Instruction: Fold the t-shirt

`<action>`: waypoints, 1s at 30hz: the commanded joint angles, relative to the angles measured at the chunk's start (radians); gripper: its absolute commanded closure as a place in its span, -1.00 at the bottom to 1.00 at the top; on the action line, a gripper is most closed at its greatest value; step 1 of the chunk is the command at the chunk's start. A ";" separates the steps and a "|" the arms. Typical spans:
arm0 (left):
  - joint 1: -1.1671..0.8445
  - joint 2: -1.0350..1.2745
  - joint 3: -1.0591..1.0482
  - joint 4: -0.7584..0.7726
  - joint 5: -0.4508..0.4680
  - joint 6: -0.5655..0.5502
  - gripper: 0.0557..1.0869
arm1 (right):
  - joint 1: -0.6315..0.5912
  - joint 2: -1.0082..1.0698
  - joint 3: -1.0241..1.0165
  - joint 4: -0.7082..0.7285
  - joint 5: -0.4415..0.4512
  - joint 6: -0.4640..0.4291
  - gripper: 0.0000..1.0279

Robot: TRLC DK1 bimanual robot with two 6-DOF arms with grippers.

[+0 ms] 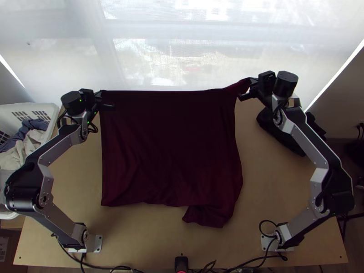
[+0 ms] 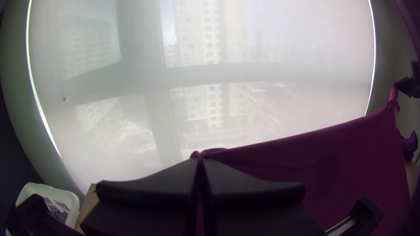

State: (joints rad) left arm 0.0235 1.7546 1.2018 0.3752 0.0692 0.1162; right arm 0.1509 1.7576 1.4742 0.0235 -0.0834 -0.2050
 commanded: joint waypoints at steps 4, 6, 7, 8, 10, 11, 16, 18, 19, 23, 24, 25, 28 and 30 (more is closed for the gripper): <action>-0.028 0.258 0.143 0.057 -0.029 0.008 0.93 | -0.007 0.249 0.175 0.004 0.005 -0.014 0.95; -0.034 0.310 0.196 0.059 -0.034 0.014 0.94 | -0.007 0.293 0.212 -0.002 0.013 -0.020 0.95; -0.039 0.338 0.226 0.059 -0.037 0.017 0.94 | -0.007 0.315 0.230 -0.005 0.017 -0.022 0.95; -0.040 0.362 0.255 0.059 -0.040 0.019 0.94 | -0.007 0.335 0.247 -0.008 0.020 -0.025 0.95; -0.045 0.414 0.321 0.057 -0.045 0.025 0.94 | -0.005 0.375 0.271 -0.010 0.036 -0.030 0.95; -0.046 0.437 0.352 0.057 -0.049 0.028 0.94 | -0.002 0.393 0.281 -0.010 0.043 -0.036 0.95; -0.042 0.526 0.472 0.048 -0.088 0.037 0.94 | 0.001 0.450 0.299 0.032 0.089 -0.045 0.95; -0.034 0.534 0.469 0.048 -0.097 0.036 0.94 | 0.003 0.459 0.298 0.043 0.102 -0.045 0.95; -0.030 0.536 0.458 0.050 -0.103 0.036 0.94 | 0.003 0.459 0.294 0.049 0.103 -0.047 0.95; -0.010 0.517 0.398 0.054 -0.103 0.034 0.94 | 0.001 0.445 0.261 0.049 0.103 -0.048 0.95; -0.008 0.506 0.383 0.057 -0.103 0.034 0.94 | -0.001 0.434 0.247 0.049 0.103 -0.047 0.95; -0.008 0.499 0.364 0.057 -0.103 0.036 0.94 | -0.001 0.422 0.229 0.049 0.103 -0.045 0.95; -0.008 0.460 0.311 0.060 -0.103 0.028 0.94 | -0.001 0.381 0.163 0.052 0.103 -0.040 0.95; -0.010 0.428 0.265 0.065 -0.100 0.023 0.94 | 0.001 0.350 0.115 0.053 0.103 -0.033 0.95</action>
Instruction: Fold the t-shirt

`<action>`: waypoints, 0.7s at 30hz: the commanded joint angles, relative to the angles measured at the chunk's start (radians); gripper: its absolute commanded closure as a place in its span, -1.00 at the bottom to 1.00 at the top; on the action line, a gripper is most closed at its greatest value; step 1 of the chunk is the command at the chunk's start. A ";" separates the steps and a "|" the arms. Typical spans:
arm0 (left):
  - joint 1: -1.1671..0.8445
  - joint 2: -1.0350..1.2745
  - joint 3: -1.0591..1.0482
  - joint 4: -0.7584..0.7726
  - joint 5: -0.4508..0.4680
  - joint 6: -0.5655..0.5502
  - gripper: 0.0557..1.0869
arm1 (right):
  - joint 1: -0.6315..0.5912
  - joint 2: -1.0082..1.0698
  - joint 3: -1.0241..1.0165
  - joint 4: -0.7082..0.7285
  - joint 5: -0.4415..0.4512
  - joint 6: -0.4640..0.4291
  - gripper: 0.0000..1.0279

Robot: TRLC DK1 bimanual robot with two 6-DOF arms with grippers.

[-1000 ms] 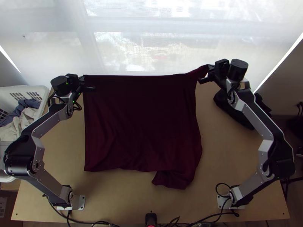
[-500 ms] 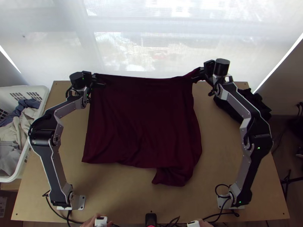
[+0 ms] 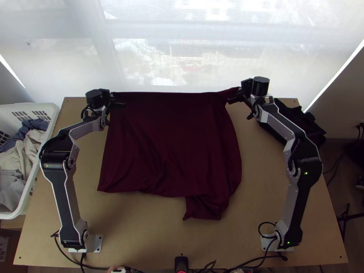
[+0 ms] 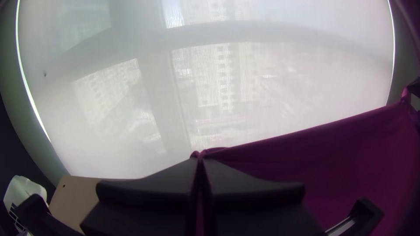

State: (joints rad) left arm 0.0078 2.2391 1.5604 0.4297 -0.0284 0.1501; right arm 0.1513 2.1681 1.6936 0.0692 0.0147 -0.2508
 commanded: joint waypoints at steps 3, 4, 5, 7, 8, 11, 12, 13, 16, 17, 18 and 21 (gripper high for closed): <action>-0.003 -0.104 -0.160 0.012 0.007 -0.017 0.94 | 0.007 -0.111 -0.170 0.007 0.004 0.025 0.95; -0.006 -0.119 -0.181 0.012 0.008 -0.026 0.94 | 0.008 -0.129 -0.190 0.009 0.004 0.031 0.95; -0.012 -0.141 -0.204 0.012 0.010 -0.030 0.94 | 0.010 -0.146 -0.210 0.009 0.004 0.038 0.95; -0.025 -0.180 -0.247 0.012 0.021 -0.040 0.94 | 0.014 -0.183 -0.245 0.009 0.004 0.058 0.95; -0.032 -0.200 -0.267 0.012 0.024 -0.044 0.94 | 0.016 -0.202 -0.262 0.011 0.004 0.062 0.95; -0.054 -0.254 -0.327 0.011 0.027 -0.055 0.94 | 0.024 -0.252 -0.315 0.012 0.002 0.070 0.95; -0.060 -0.273 -0.346 0.011 0.027 -0.058 0.93 | 0.024 -0.269 -0.330 0.012 0.001 0.076 0.95; -0.065 -0.288 -0.365 0.011 0.027 -0.060 0.94 | 0.025 -0.287 -0.345 0.012 0.001 0.082 0.95; -0.069 -0.335 -0.415 0.011 0.027 -0.069 0.94 | 0.028 -0.344 -0.402 0.012 -0.005 0.099 0.95; -0.069 -0.351 -0.433 0.011 0.027 -0.073 0.94 | 0.028 -0.361 -0.420 0.012 -0.007 0.100 0.95; -0.068 -0.366 -0.450 0.011 0.027 -0.076 0.94 | 0.030 -0.378 -0.439 0.012 -0.009 0.100 0.95; -0.062 -0.420 -0.507 0.011 0.027 -0.084 0.93 | 0.030 -0.422 -0.485 0.012 -0.013 0.102 0.95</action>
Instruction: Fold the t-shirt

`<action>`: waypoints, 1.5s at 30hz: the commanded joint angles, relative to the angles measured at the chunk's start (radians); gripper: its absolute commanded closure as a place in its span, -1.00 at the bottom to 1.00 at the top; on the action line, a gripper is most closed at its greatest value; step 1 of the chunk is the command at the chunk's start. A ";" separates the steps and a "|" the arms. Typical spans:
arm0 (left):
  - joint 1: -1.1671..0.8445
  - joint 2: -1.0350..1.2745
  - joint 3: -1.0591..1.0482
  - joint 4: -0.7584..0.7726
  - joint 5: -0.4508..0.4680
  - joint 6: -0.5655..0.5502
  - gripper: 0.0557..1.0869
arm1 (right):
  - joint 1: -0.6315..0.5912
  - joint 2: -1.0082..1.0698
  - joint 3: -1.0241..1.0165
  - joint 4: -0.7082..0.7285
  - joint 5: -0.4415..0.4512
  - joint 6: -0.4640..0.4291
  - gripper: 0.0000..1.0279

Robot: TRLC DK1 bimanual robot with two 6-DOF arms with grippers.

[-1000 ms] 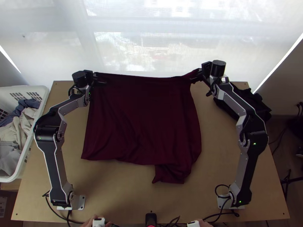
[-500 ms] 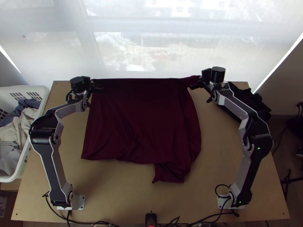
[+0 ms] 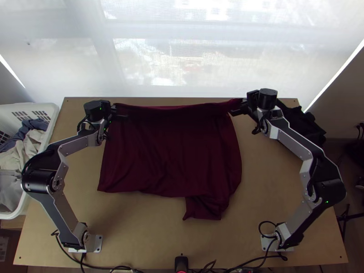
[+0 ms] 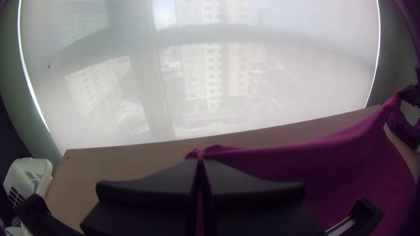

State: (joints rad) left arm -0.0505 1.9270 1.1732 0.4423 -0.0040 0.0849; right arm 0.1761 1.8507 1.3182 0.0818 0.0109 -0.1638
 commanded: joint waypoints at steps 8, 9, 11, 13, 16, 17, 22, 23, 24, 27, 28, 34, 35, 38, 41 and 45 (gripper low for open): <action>0.011 -0.221 -0.241 -0.004 0.002 -0.053 0.94 | 0.011 -0.228 -0.257 -0.001 -0.019 0.033 0.95; 0.009 -0.232 -0.254 -0.004 0.002 -0.056 0.94 | 0.014 -0.243 -0.278 -0.001 -0.019 0.033 0.95; 0.005 -0.253 -0.279 -0.004 0.002 -0.060 0.94 | 0.020 -0.274 -0.316 -0.002 -0.019 0.037 0.95; 0.003 -0.272 -0.300 -0.004 0.002 -0.070 0.94 | 0.030 -0.300 -0.349 -0.001 -0.020 0.038 0.95; -0.002 -0.295 -0.337 -0.004 0.002 -0.076 0.94 | 0.031 -0.331 -0.389 -0.002 -0.022 0.041 0.95; -0.003 -0.299 -0.349 -0.004 0.002 -0.079 0.94 | 0.031 -0.341 -0.401 -0.001 -0.022 0.041 0.95; -0.008 -0.339 -0.425 -0.002 0.001 -0.094 0.94 | 0.039 -0.383 -0.458 -0.002 -0.028 0.044 0.95; -0.008 -0.344 -0.437 -0.001 0.001 -0.094 0.94 | 0.040 -0.389 -0.468 -0.002 -0.028 0.046 0.95; -0.008 -0.349 -0.449 -0.001 0.001 -0.096 0.94 | 0.043 -0.395 -0.478 -0.002 -0.028 0.046 0.95; -0.008 -0.352 -0.469 -0.001 0.001 -0.094 0.94 | 0.045 -0.404 -0.499 -0.002 -0.031 0.047 0.95; -0.008 -0.352 -0.469 -0.001 0.001 -0.094 0.94 | 0.045 -0.406 -0.505 -0.002 -0.031 0.049 0.95; -0.011 -0.359 -0.471 -0.002 0.002 -0.102 0.94 | 0.043 -0.441 -0.551 -0.002 -0.031 0.055 0.95; -0.012 -0.359 -0.474 -0.004 0.002 -0.103 0.94 | 0.043 -0.449 -0.559 -0.002 -0.031 0.058 0.95; -0.015 -0.362 -0.486 -0.004 0.002 -0.106 0.94 | 0.045 -0.476 -0.583 -0.002 -0.031 0.064 0.95; -0.018 -0.373 -0.503 -0.004 0.001 -0.112 0.94 | 0.062 -0.502 -0.602 -0.014 -0.031 0.069 0.95; -0.025 -0.402 -0.538 -0.007 0.001 -0.125 0.94 | 0.083 -0.555 -0.623 -0.031 -0.031 0.075 0.95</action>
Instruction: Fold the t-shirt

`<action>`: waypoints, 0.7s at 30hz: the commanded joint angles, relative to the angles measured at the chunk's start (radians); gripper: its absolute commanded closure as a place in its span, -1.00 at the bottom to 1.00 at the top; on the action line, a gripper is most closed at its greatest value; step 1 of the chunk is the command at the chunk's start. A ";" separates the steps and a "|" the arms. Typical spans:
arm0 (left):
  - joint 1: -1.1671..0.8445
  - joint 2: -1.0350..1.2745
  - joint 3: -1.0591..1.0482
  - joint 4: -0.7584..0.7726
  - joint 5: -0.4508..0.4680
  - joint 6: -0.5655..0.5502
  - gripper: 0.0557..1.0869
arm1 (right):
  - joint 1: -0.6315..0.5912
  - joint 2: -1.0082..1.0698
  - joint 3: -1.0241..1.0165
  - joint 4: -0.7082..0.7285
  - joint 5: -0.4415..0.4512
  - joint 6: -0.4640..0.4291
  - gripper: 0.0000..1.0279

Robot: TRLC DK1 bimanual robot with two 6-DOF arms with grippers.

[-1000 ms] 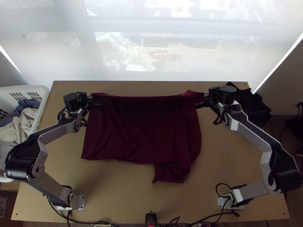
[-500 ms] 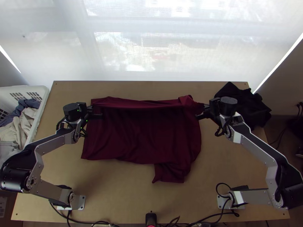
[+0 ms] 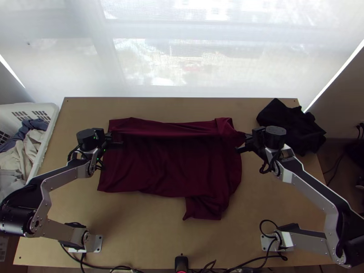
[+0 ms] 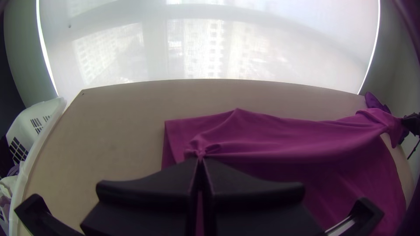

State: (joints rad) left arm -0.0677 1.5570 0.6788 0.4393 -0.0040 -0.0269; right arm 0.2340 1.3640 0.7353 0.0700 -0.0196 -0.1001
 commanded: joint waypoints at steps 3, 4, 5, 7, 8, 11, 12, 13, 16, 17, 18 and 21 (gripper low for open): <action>-0.011 -0.051 -0.076 -0.005 0.001 -0.011 0.94 | 0.025 -0.092 -0.051 -0.038 0.000 0.022 0.95; -0.011 -0.054 -0.084 -0.007 0.001 -0.010 0.94 | 0.025 -0.098 -0.056 -0.041 0.000 0.023 0.95; -0.011 -0.060 -0.093 -0.007 0.001 -0.010 0.94 | 0.027 -0.105 -0.057 -0.047 0.000 0.023 0.95; -0.011 -0.067 -0.105 -0.007 0.001 -0.008 0.94 | 0.028 -0.117 -0.065 -0.055 0.000 0.025 0.95; -0.009 -0.075 -0.111 -0.008 0.001 -0.008 0.94 | 0.028 -0.121 -0.068 -0.059 0.000 0.028 0.95; -0.011 -0.091 -0.125 -0.013 0.001 -0.010 0.94 | 0.031 -0.134 -0.088 -0.059 0.000 0.034 0.95; -0.009 -0.094 -0.130 -0.013 0.001 -0.008 0.94 | 0.033 -0.138 -0.096 -0.059 0.000 0.037 0.95; -0.009 -0.097 -0.134 -0.014 0.001 -0.008 0.94 | 0.033 -0.143 -0.105 -0.059 0.000 0.039 0.95; -0.004 -0.100 -0.145 -0.016 0.001 -0.007 0.94 | 0.037 -0.154 -0.126 -0.059 0.000 0.050 0.95; -0.003 -0.100 -0.150 -0.016 0.001 -0.004 0.94 | 0.039 -0.158 -0.131 -0.059 0.000 0.051 0.95; 0.000 -0.100 -0.153 -0.016 0.001 -0.002 0.94 | 0.039 -0.161 -0.137 -0.059 0.000 0.051 0.95; 0.002 -0.100 -0.162 -0.016 0.001 -0.001 0.94 | 0.041 -0.175 -0.151 -0.059 0.000 0.051 0.95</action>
State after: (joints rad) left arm -0.0723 1.4654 0.5423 0.4248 -0.0036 -0.0341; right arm 0.2684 1.2175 0.6205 0.0135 -0.0231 -0.0559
